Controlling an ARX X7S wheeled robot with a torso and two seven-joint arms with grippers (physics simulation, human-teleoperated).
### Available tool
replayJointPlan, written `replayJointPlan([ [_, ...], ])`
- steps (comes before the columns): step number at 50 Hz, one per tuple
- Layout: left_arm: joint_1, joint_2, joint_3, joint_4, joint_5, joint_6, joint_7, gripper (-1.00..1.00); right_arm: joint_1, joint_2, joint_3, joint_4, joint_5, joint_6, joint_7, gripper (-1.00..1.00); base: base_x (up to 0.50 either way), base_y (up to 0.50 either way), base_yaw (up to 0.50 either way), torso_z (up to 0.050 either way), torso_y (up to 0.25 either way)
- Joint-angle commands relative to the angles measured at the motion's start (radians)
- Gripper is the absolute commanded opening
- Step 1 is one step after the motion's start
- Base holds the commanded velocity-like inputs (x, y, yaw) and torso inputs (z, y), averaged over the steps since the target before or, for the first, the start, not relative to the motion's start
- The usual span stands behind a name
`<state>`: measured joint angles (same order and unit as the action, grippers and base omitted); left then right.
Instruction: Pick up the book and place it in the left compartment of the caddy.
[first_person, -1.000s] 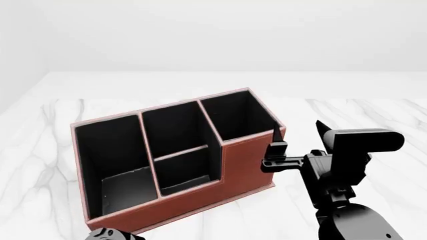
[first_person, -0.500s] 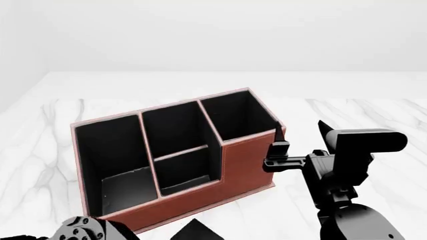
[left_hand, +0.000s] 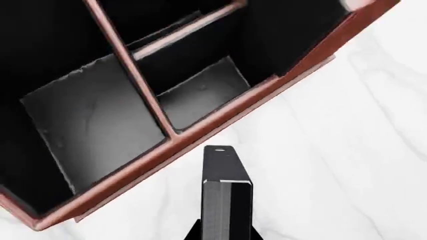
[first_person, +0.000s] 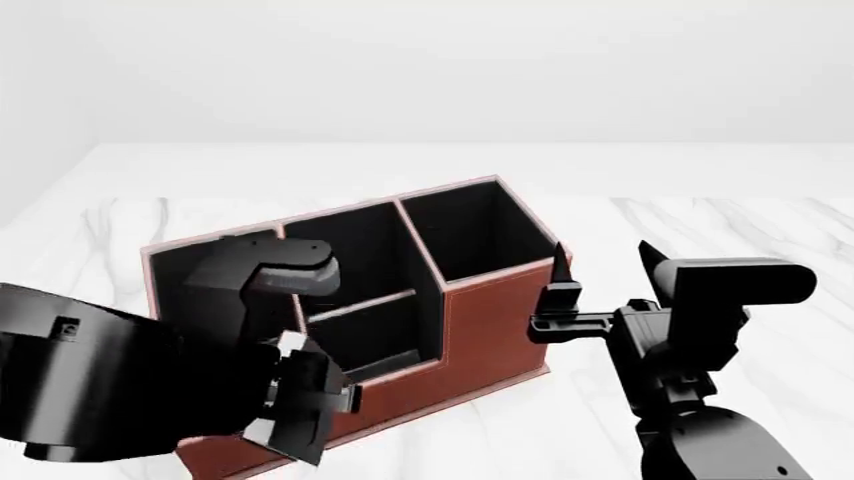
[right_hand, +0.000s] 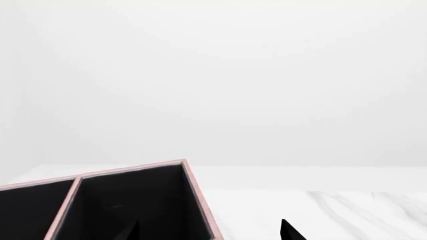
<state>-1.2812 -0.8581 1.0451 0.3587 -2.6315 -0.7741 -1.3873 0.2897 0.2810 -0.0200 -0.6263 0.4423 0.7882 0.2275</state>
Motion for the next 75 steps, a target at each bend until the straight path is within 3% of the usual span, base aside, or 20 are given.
replayJointPlan([
  [1,-0.202,-0.04,-0.033,-0.117,-0.143,0.073,-0.138,-1.0,0.006,0.001,-0.009,0.01,0.0,-0.002,0.005,1.0,0.0,0.0,0.0,0.0,0.0],
  [9,-0.402,0.014,0.049,-0.37,-0.191,0.03,-0.167,-1.0,0.016,0.004,-0.01,0.004,0.007,0.01,0.012,1.0,0.0,0.0,0.0,0.0,0.0],
  [19,-0.54,0.181,0.154,-0.878,-0.107,-0.087,-0.119,-1.0,0.025,0.007,-0.017,0.0,0.011,0.019,0.02,1.0,0.0,0.0,0.0,0.0,0.001],
  [30,-0.599,0.367,0.254,-1.342,0.007,-0.267,0.01,-1.0,0.032,0.008,-0.024,0.017,0.01,0.017,0.026,1.0,0.0,0.0,0.0,0.0,0.001],
  [34,-0.599,0.383,0.269,-1.381,0.007,-0.295,0.009,-1.0,0.031,0.008,-0.027,0.02,0.01,0.014,0.028,1.0,0.0,0.0,0.0,0.0,0.003],
  [42,-0.638,0.487,0.332,-1.627,0.062,-0.448,0.117,-1.0,0.032,0.01,-0.025,0.024,0.013,0.01,0.029,1.0,0.0,0.0,0.0,0.0,0.001],
  [46,-0.635,0.492,0.342,-1.631,0.058,-0.47,0.12,-1.0,0.034,0.011,-0.024,0.03,0.015,0.009,0.031,1.0,0.0,0.0,0.0,0.0,0.0],
  [51,-0.563,0.413,0.309,-1.417,-0.033,-0.381,-0.013,-1.0,0.033,0.013,-0.024,0.023,0.019,0.011,0.035,1.0,0.0,0.0,0.0,0.0,0.002],
  [59,-0.473,0.326,0.29,-1.158,-0.108,-0.247,-0.097,-1.0,0.038,0.016,-0.022,0.031,0.023,0.012,0.038,1.0,0.0,0.0,0.0,0.0,0.001],
  [65,-0.44,0.312,0.296,-1.108,-0.093,-0.209,-0.08,-1.0,0.038,0.016,-0.031,0.037,0.02,0.009,0.041,1.0,0.0,0.0,0.0,0.0,0.002],
  [75,-0.396,0.357,0.321,-1.226,0.005,-0.229,0.043,-1.0,0.036,0.018,-0.041,0.054,0.015,-0.004,0.042,1.0,0.0,0.0,0.0,0.0,0.001],
])
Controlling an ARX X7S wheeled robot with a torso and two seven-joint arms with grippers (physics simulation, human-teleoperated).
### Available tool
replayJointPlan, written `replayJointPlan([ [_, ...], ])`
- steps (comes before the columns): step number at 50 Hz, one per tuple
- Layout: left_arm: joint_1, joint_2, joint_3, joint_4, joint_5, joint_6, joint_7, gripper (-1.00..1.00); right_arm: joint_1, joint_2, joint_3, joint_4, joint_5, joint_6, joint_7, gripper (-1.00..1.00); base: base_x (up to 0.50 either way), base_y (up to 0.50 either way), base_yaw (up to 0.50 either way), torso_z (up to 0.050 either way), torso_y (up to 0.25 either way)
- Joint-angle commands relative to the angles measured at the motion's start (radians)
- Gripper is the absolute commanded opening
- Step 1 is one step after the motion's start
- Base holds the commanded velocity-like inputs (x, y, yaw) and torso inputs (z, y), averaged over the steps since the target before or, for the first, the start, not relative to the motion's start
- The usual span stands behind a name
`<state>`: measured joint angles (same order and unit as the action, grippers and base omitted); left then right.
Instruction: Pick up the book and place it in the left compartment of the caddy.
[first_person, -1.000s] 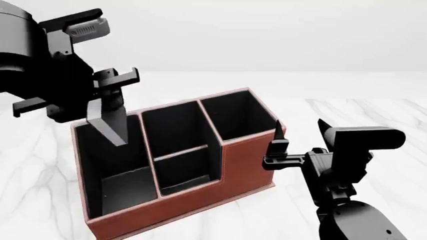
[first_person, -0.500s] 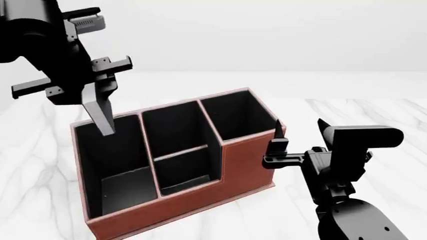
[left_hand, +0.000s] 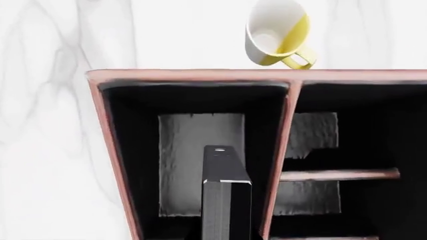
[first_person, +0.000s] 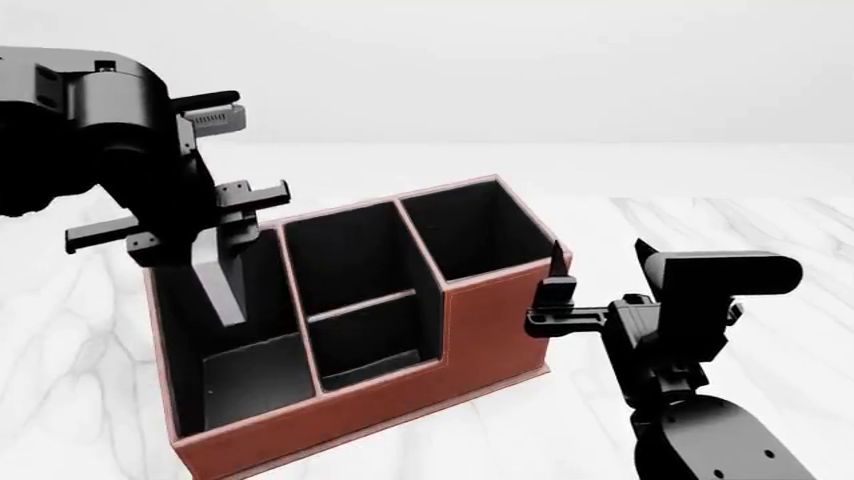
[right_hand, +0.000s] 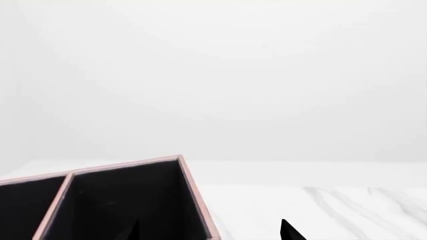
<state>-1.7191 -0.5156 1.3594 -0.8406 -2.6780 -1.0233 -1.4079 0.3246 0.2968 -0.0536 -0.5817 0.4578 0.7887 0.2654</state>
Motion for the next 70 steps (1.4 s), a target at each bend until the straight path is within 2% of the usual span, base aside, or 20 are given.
replayJointPlan([
  [1,0.046,0.026,0.014,-0.052,0.067,0.011,0.082,-1.0,0.003,0.003,-0.007,0.006,0.001,-0.002,0.006,1.0,0.0,0.0,0.0,0.0,0.0],
  [9,0.064,0.09,0.045,-0.189,0.126,-0.044,0.188,-1.0,0.012,0.003,-0.01,0.013,0.005,0.0,0.009,1.0,0.0,0.0,0.0,0.002,0.001],
  [16,0.046,0.213,0.127,-0.452,0.232,-0.151,0.379,-1.0,0.014,0.006,0.0,0.008,0.015,0.002,0.012,1.0,0.0,0.0,0.0,0.0,0.001],
  [19,0.056,0.222,0.164,-0.466,0.225,-0.151,0.399,-1.0,0.005,0.007,-0.002,0.011,0.012,-0.009,0.011,1.0,0.0,0.0,0.0,0.0,0.0],
  [37,0.074,0.241,0.616,-0.467,-0.067,-0.081,0.531,-1.0,-0.003,0.01,-0.01,0.042,0.008,-0.037,0.007,1.0,0.0,0.0,0.0,0.0,0.001],
  [45,0.062,0.253,0.778,-0.467,-0.168,-0.066,0.599,-1.0,-0.007,0.012,-0.015,0.052,0.006,-0.05,0.006,1.0,0.0,0.0,0.0,0.0,0.001],
  [57,0.084,0.265,0.966,-0.467,-0.28,-0.025,0.679,-1.0,-0.005,0.014,-0.01,0.051,0.018,-0.046,0.012,1.0,0.0,0.0,0.0,0.001,0.001],
  [70,0.097,0.278,1.096,-0.468,-0.363,-0.009,0.732,-1.0,-0.01,0.017,-0.014,0.064,0.017,-0.065,0.009,1.0,0.0,0.0,0.0,0.0,0.002],
])
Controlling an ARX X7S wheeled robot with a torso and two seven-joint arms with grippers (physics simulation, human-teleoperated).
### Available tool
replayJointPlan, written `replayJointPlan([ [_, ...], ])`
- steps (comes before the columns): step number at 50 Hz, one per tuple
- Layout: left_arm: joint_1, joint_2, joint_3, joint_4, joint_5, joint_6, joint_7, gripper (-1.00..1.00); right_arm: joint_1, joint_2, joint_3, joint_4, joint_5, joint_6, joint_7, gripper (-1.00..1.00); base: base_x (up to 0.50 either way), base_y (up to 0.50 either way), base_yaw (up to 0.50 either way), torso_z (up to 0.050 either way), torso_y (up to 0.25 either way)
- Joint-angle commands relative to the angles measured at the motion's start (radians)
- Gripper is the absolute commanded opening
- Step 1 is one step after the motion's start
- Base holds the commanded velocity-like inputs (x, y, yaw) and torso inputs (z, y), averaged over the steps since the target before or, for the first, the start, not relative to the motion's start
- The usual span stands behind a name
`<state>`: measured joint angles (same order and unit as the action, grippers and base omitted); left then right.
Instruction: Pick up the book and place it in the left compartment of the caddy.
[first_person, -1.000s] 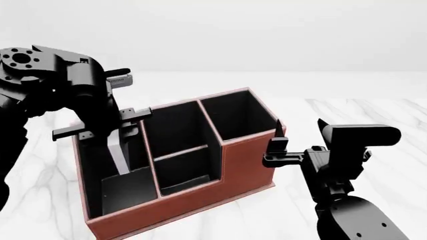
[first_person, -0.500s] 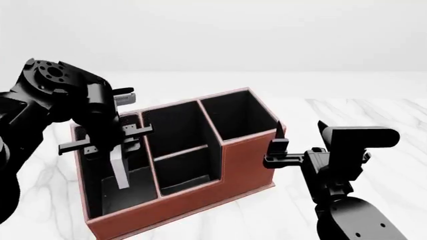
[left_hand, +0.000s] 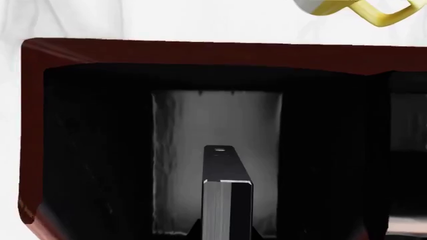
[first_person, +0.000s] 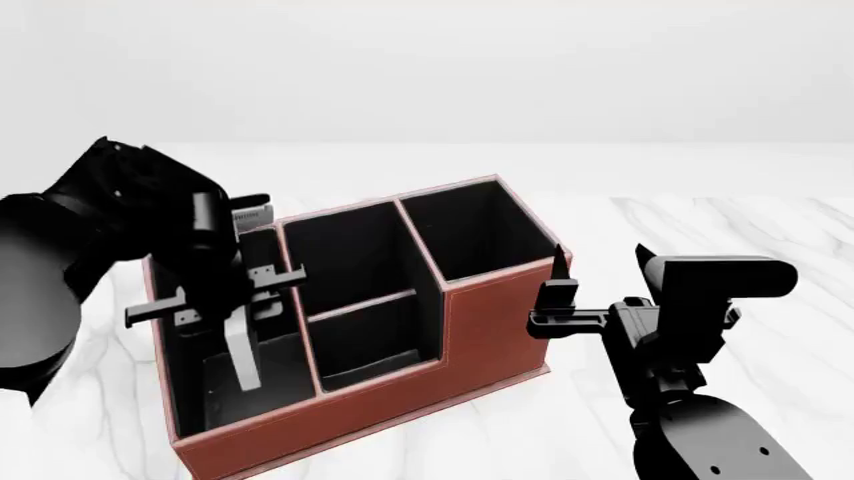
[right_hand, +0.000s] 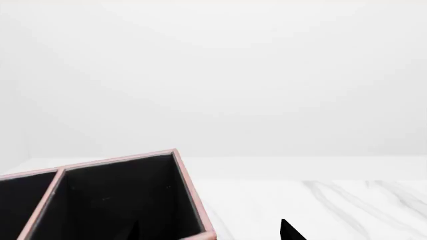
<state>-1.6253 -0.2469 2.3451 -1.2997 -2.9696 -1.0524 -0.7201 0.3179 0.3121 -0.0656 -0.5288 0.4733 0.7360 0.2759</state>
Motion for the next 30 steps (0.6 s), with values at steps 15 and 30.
replayJointPlan([
  [15,-0.006,0.023,0.194,-0.009,-0.103,0.014,0.092,1.0,-0.008,0.007,-0.002,0.01,0.007,-0.017,0.003,1.0,0.0,0.0,0.0,0.0,0.001],
  [30,-0.05,0.028,0.225,-0.008,-0.11,0.004,0.102,1.0,0.0,0.01,-0.003,0.002,0.019,-0.007,0.012,1.0,0.0,0.0,0.0,0.0,0.0],
])
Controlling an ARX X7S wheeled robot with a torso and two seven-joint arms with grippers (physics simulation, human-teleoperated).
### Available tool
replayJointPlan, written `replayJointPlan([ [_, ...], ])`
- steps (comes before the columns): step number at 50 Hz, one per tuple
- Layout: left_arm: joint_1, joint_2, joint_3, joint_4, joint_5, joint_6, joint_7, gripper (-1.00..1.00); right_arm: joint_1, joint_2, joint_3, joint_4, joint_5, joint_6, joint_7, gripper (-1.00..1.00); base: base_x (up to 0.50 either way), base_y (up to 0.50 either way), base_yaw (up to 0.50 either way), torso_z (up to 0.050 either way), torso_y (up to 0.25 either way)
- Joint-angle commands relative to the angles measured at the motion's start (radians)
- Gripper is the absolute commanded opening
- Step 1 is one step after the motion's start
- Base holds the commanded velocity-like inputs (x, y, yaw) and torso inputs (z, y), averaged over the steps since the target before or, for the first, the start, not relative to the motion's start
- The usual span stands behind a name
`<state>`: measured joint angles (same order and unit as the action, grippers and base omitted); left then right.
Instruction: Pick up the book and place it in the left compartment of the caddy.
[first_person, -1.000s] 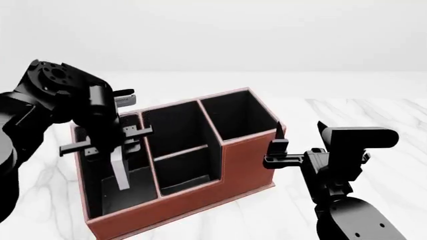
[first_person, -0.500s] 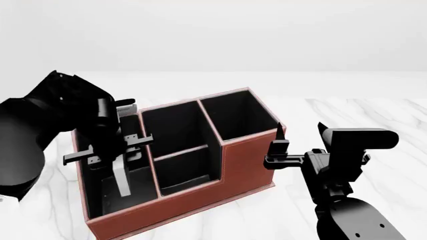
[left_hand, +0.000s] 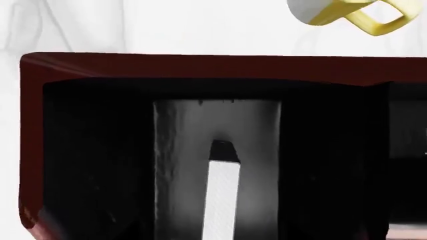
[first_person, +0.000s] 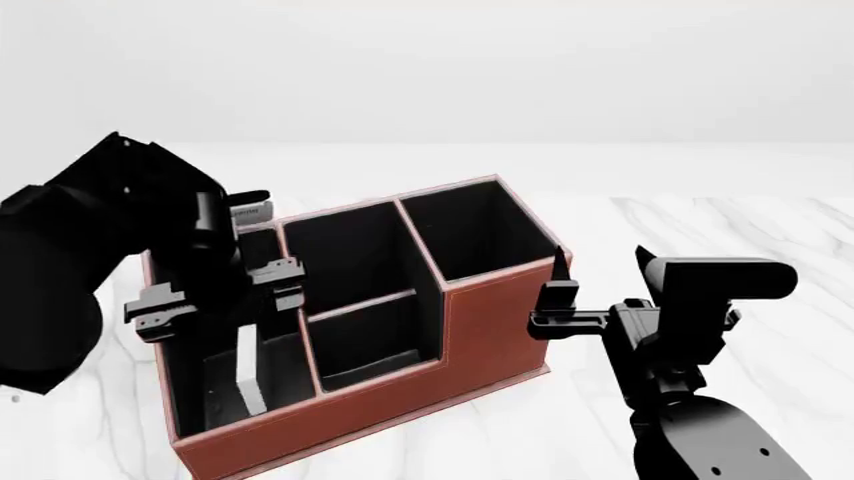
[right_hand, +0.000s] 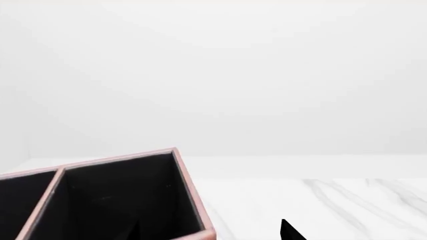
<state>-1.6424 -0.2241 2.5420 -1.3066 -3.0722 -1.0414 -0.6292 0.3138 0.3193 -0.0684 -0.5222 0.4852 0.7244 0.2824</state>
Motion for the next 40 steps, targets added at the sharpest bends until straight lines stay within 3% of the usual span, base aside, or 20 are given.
replayJointPlan([
  [1,-0.054,0.009,0.031,-0.001,-0.003,-0.014,0.008,1.0,0.005,0.004,-0.001,-0.007,0.008,0.006,0.007,1.0,0.0,0.0,0.0,0.0,0.0],
  [5,-0.067,0.01,0.033,-0.001,0.0,-0.019,0.008,1.0,0.005,0.005,-0.001,-0.007,0.009,0.006,0.008,1.0,0.0,0.0,0.0,0.0,0.0],
  [7,-0.338,-0.061,0.026,0.299,0.015,0.116,-0.051,1.0,0.008,0.006,-0.005,-0.011,0.008,0.01,0.011,1.0,0.0,0.0,0.0,0.0,0.0],
  [8,-0.401,-0.088,0.023,0.449,0.021,0.18,-0.069,1.0,0.009,0.006,-0.006,-0.011,0.009,0.011,0.012,1.0,0.0,0.0,0.0,0.01,0.01],
  [12,-0.554,-0.147,0.002,0.655,0.013,0.256,-0.113,1.0,0.012,0.005,-0.012,-0.016,0.009,0.014,0.015,1.0,0.0,0.0,0.0,0.0,0.0],
  [18,-0.577,-0.158,-0.026,0.641,0.025,0.226,-0.102,1.0,0.014,0.004,-0.018,-0.007,0.007,0.009,0.016,1.0,0.0,0.0,0.0,0.0,0.0],
  [23,-0.57,-0.177,-0.077,0.668,0.089,0.248,-0.001,1.0,0.026,0.003,-0.018,-0.007,0.008,0.012,0.024,1.0,0.0,0.0,0.0,0.0,0.0],
  [26,-0.613,-0.251,-0.099,0.915,0.205,0.491,0.014,1.0,0.03,0.002,-0.011,-0.018,0.015,0.011,0.027,1.0,0.0,0.0,0.0,0.0,0.0],
  [27,-0.625,-0.3,-0.127,1.051,0.254,0.641,0.017,1.0,0.032,0.001,-0.009,-0.022,0.016,0.01,0.028,1.0,0.0,0.0,0.0,0.0,0.0],
  [30,-0.606,-0.414,-0.144,1.401,0.416,1.017,-0.06,1.0,0.044,-0.002,-0.007,-0.038,0.012,0.002,0.037,1.0,0.0,0.0,0.0,0.0,0.0],
  [32,-0.551,-0.458,-0.118,1.618,0.631,1.245,-0.149,1.0,0.059,-0.005,-0.007,-0.057,0.002,-0.01,0.047,1.0,0.0,0.0,0.0,0.0,0.0],
  [34,-0.518,-0.471,-0.096,1.699,0.77,1.376,-0.238,1.0,0.072,-0.005,-0.011,-0.069,-0.015,-0.022,0.058,1.0,0.0,0.0,0.0,0.0,0.0],
  [38,-0.387,-0.482,-0.026,1.793,1.273,1.658,-0.588,1.0,0.107,-0.005,-0.028,-0.081,-0.064,-0.069,0.073,1.0,0.0,0.0,0.0,0.0,0.0],
  [39,-0.38,-0.474,-0.011,1.791,1.365,1.661,-0.632,1.0,0.109,-0.004,-0.032,-0.081,-0.074,-0.083,0.072,1.0,0.0,0.0,0.0,0.0,0.0],
  [40,-0.36,-0.477,-0.014,1.794,1.352,1.671,-0.645,1.0,0.11,-0.003,-0.038,-0.081,-0.084,-0.095,0.073,1.0,0.0,0.0,0.0,0.0,0.0],
])
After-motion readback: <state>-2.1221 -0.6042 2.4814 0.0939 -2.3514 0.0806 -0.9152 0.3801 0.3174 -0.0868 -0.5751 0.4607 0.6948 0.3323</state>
